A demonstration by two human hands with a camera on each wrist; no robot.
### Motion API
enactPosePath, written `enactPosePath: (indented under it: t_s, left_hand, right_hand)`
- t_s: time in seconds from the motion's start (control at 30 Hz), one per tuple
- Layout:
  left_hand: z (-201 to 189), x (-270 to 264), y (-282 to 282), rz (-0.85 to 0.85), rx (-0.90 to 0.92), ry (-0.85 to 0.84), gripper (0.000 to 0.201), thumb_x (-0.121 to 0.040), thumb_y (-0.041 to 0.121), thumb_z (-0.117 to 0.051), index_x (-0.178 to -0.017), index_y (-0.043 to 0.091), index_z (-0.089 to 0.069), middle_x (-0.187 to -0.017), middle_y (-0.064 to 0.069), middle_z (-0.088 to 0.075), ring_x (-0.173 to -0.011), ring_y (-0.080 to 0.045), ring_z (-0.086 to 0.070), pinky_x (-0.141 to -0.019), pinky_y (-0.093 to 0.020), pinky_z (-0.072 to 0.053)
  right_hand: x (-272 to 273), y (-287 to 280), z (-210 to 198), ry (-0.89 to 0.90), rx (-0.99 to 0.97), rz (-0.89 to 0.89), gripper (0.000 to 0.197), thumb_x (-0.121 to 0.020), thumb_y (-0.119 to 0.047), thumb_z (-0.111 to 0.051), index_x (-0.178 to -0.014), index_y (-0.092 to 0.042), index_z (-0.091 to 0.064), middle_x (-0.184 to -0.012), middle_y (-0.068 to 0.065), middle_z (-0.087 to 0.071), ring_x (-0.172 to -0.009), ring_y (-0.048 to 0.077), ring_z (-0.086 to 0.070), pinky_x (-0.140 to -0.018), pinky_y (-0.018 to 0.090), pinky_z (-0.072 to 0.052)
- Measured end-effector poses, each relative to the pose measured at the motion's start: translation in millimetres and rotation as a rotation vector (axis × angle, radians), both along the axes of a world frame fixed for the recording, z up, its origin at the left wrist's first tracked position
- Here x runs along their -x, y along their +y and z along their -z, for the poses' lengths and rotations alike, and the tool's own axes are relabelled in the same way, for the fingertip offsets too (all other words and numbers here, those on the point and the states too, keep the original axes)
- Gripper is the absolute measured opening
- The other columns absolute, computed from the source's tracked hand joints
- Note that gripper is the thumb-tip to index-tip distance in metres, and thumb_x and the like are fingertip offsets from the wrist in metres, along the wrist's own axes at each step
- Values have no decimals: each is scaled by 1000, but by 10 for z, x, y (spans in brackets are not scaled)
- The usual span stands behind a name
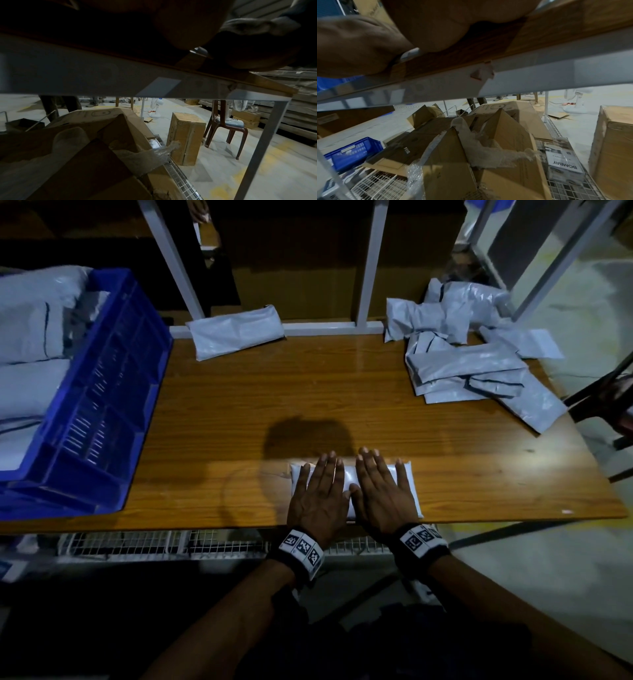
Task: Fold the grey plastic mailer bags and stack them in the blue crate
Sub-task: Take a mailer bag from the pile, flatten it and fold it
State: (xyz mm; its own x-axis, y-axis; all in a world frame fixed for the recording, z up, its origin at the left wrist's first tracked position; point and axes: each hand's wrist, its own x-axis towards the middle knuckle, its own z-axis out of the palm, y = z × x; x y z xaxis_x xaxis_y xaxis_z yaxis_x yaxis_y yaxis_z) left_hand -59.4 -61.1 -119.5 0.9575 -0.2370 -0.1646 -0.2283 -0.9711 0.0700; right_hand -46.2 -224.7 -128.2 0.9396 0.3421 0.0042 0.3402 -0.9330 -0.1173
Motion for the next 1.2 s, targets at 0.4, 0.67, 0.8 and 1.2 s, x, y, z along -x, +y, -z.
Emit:
enactPosePath:
  t_s: [0.4, 0.67, 0.8, 1.2]
  left_hand:
    - [-61, -15, -21, 13, -51, 45, 78, -93, 44, 16, -162, 9, 5, -169, -11, 14, -157, -25, 13, -126, -52, 4]
    - [-71, -26, -26, 11, -80, 67, 75, -96, 44, 12, -162, 10, 5, -170, -12, 14, -157, -25, 13, -125, -51, 10]
    - [-81, -27, -23, 3, -69, 68, 70, -101, 44, 0, -162, 10, 3, -170, -11, 12, -157, -25, 12, -125, -51, 10]
    - [-72, -22, -19, 2, -77, 72, 74, -97, 43, 11, -162, 10, 2, -170, -10, 12, -157, -24, 13, -125, -50, 11]
  right_hand:
    - [1, 18, -1, 19, -18, 13, 64, -109, -46, -15, -161, -9, -23, -169, 7, -18, -158, 19, -4, -126, 56, -2]
    - [-11, 21, 6, 45, 19, 15, 66, -109, -47, -10, -162, -10, -19, -170, 6, -15, -158, 17, 2, -126, 54, 4]
    - [-12, 22, -7, 59, 22, 15, 66, -109, -48, -8, -163, -11, -18, -170, 6, -12, -158, 17, 4, -126, 54, 5]
    - [-26, 24, 11, 97, 39, 13, 67, -108, -49, -4, -163, -11, -14, -171, 6, -9, -158, 19, 5, -126, 56, 4]
